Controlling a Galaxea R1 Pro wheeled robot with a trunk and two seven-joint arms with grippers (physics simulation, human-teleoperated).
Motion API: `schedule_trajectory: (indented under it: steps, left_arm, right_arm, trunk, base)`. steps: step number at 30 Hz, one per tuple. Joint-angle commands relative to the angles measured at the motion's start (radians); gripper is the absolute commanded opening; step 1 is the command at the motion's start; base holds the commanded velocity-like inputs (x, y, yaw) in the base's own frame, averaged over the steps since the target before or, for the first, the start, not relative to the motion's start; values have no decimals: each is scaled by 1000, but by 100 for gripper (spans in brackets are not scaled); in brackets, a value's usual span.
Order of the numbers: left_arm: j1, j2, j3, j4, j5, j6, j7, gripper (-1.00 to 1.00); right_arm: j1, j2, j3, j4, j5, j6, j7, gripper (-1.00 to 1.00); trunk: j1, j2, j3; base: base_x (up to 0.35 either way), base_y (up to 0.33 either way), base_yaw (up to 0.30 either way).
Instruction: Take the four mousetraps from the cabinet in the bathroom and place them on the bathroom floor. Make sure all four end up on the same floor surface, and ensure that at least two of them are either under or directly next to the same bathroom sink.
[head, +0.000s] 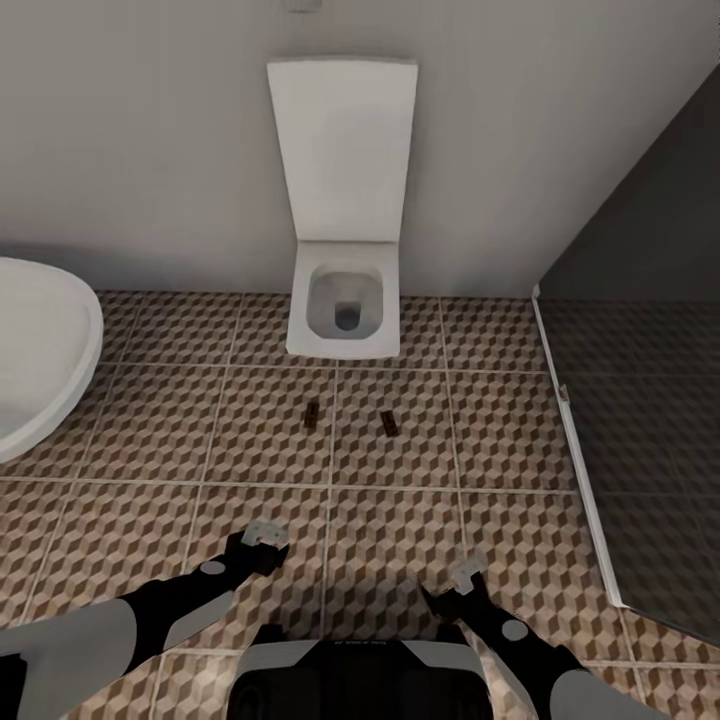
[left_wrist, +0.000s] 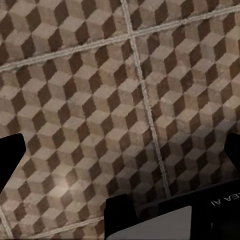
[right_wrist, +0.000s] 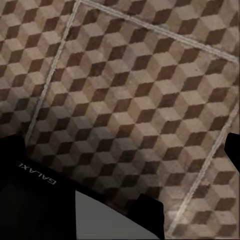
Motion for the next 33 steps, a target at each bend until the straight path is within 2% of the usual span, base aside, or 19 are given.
schedule_trajectory:
  steps: [1, 6, 10, 11, 18, 21, 27, 33]
  left_arm:
    - [-1, 1, -12, -2, 10, -7, 7, 100]
    - [9, 2, -43, 3, 10, -7, 8, 100]
    - [24, 4, -77, 16, 10, -9, 10, 100]
    - [44, 9, -87, 32, 10, -12, 10, 100]
    - [115, 16, -91, 99, 10, -46, 8, 100]
    - [146, 18, -92, 145, 10, -101, 5, 100]
    - [173, 21, -92, 187, 10, -151, 3, 100]
    - [184, 22, -92, 197, 11, -162, 2, 100]
  right_arm:
    - [0, -3, 0, 12, 8, -14, -1, 100]
    - [1, -12, 0, 74, 8, -70, -4, 100]
    - [5, -16, 0, 128, 8, -149, -7, 100]
    - [8, -17, -1, 155, 6, -199, -8, 100]
    - [18, -25, -1, 169, 2, -256, -26, 100]
    - [31, -31, -2, 170, 0, -283, -36, 100]
    - [42, -36, -2, 171, -1, -301, -52, 100]
    - [45, -38, -2, 171, -2, -305, -57, 100]
  trunk:
    - [-4, 7, 3]
    - [-23, 42, 18]
    - [-38, 70, 31]
    - [-42, 77, 34]
    - [-69, 126, 56]
    - [-80, 147, 65]
    - [-103, 189, 84]
    - [-126, 231, 103]
  base:
    - [0, 0, 0]
    - [0, 0, 0]
    - [0, 0, 0]
    - [0, 0, 0]
    - [0, 0, 0]
    - [0, 0, 0]
    - [0, 0, 0]
    - [0, 0, 0]
